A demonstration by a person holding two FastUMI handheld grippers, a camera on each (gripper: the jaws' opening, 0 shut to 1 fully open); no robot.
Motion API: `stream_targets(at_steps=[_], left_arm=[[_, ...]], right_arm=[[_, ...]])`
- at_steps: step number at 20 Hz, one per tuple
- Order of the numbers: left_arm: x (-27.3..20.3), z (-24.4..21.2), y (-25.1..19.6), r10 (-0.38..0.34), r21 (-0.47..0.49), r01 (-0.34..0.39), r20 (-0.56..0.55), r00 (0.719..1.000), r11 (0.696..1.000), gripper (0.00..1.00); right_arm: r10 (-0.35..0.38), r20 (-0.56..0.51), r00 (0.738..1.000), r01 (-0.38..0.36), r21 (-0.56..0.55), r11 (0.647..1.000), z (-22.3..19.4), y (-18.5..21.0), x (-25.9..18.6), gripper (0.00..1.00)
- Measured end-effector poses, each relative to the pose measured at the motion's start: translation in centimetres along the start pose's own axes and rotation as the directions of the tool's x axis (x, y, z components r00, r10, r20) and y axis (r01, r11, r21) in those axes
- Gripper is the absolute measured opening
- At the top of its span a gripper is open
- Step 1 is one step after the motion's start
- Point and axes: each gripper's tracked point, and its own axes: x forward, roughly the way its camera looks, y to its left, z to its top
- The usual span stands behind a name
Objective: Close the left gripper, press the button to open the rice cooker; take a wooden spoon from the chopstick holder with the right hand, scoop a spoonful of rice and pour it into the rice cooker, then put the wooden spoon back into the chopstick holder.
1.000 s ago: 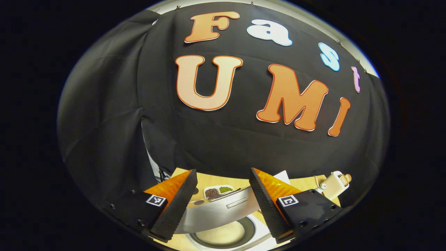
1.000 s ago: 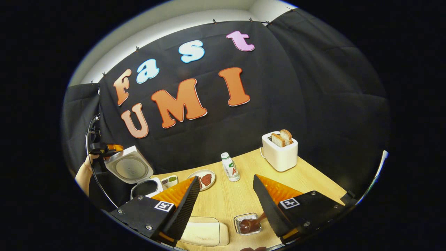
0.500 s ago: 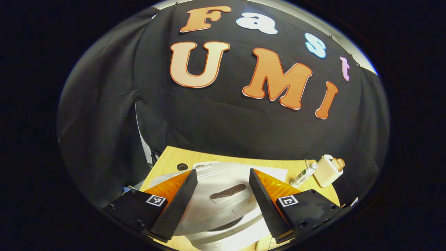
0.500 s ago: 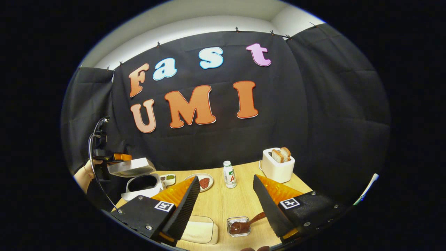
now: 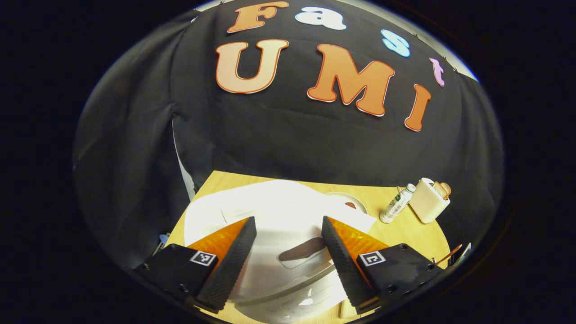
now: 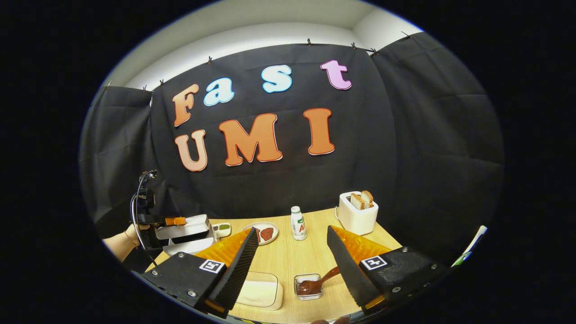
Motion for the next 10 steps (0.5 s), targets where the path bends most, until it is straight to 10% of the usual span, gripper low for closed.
stream_targets(at_steps=[10], left_arm=[[1.6,-3.8,-0.4,0.016,0.066,-0.014,-0.021,1.000,0.998,1.00]], right_arm=[[-0.027,-0.046,0.999,0.028,0.037,0.999,-1.7,-1.5,-0.9,0.95]])
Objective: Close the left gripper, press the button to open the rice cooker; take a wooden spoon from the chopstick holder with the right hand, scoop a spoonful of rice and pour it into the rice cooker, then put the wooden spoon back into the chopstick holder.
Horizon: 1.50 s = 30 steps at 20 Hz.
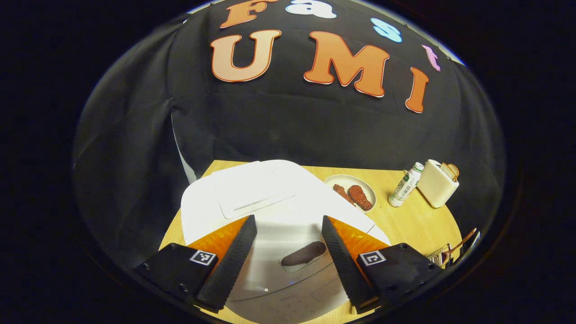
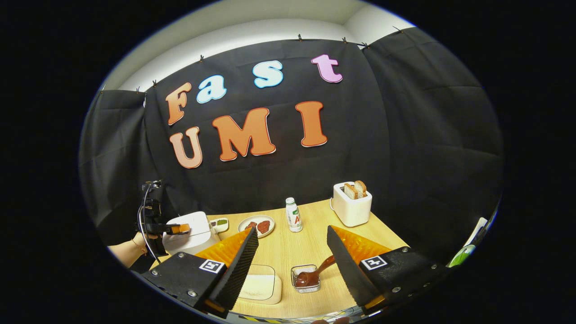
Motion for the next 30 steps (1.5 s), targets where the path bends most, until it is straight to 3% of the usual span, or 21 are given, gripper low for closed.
stream_targets(at_steps=[3,6,10,13,19,24,30], left_arm=[[0.1,-1.1,0.2,0.002,0.041,-0.002,0.007,1.000,0.999,1.00],[0.4,-0.9,0.3,-0.001,0.011,0.001,0.019,1.000,1.000,1.00],[0.0,-0.5,0.1,0.000,0.092,0.000,0.001,1.000,0.996,1.00],[-1.1,-0.2,-0.3,-0.003,0.064,0.004,-0.019,1.000,0.998,1.00],[-6.2,5.9,-0.1,-0.008,0.041,0.004,0.111,0.994,0.999,0.99],[-13.2,13.3,2.0,0.042,0.022,-0.049,0.255,0.966,0.999,0.99],[-23.4,19.7,4.2,0.089,0.008,-0.103,0.436,0.896,0.995,0.99]], right_arm=[[0.012,-0.018,1.000,-0.012,0.031,0.999,-0.5,0.5,0.4,0.95],[0.020,-0.035,0.999,-0.019,0.020,1.000,-1.4,1.2,0.8,0.95],[0.025,-0.038,0.999,-0.025,-0.015,1.000,-1.1,1.5,1.2,0.95],[0.025,-0.017,1.000,-0.025,-0.031,0.999,0.1,1.6,1.6,0.95],[0.039,0.045,0.998,-0.037,-0.039,0.999,3.4,2.3,2.9,0.95],[0.067,0.087,0.994,-0.062,-0.052,0.997,5.4,3.9,3.9,0.95],[0.084,0.105,0.991,-0.076,-0.074,0.994,6.6,5.1,4.7,0.95]])
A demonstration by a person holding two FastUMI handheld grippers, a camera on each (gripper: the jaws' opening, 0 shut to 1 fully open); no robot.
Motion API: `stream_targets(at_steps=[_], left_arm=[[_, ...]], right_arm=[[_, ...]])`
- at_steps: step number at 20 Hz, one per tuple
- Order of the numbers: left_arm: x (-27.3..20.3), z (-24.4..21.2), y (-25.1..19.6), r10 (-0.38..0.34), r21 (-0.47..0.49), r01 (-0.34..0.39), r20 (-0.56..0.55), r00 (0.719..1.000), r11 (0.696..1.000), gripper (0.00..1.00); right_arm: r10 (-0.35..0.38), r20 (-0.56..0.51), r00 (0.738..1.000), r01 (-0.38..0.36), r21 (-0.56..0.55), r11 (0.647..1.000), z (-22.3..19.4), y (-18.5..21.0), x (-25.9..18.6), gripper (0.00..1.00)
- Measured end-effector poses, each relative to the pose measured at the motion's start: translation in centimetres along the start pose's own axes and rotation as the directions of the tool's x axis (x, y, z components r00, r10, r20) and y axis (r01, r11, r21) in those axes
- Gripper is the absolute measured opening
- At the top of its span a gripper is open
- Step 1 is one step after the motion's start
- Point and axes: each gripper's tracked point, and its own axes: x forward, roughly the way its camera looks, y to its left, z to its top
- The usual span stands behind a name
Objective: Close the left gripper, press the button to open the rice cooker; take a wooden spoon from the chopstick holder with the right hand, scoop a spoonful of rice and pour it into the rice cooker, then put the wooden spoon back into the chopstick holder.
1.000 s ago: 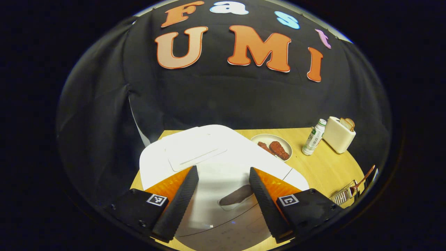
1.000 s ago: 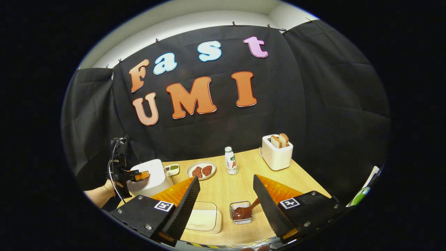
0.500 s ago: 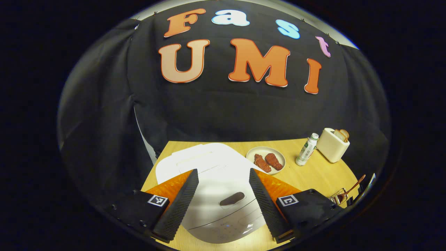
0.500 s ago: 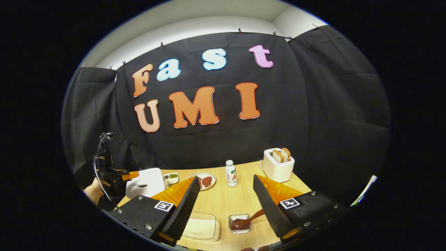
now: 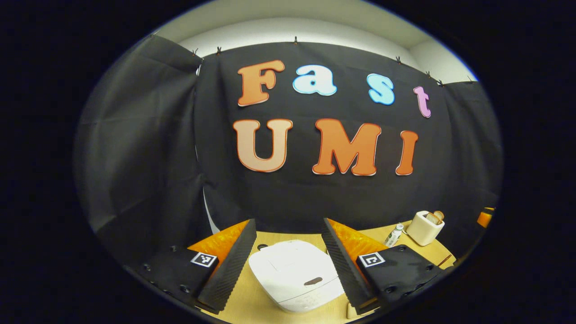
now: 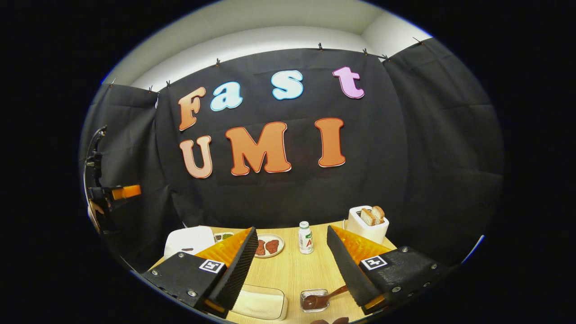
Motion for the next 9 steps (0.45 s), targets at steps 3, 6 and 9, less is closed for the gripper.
stream_targets(at_steps=[3,6,9], left_arm=[[-3.0,3.1,0.6,0.022,0.016,-0.023,0.075,0.997,1.000,0.99],[-5.1,4.1,0.3,0.010,0.000,-0.010,0.098,0.995,1.000,0.98],[-5.8,4.0,-0.1,0.004,-0.037,0.001,0.113,0.994,0.999,0.98]], right_arm=[[0.001,0.015,1.000,-0.001,-0.012,1.000,0.8,0.0,0.0,0.95],[-0.007,0.035,0.999,0.008,-0.029,1.000,1.6,0.0,-0.1,0.95],[-0.015,0.040,0.999,0.016,-0.037,0.999,1.7,-0.3,-0.1,0.95]])
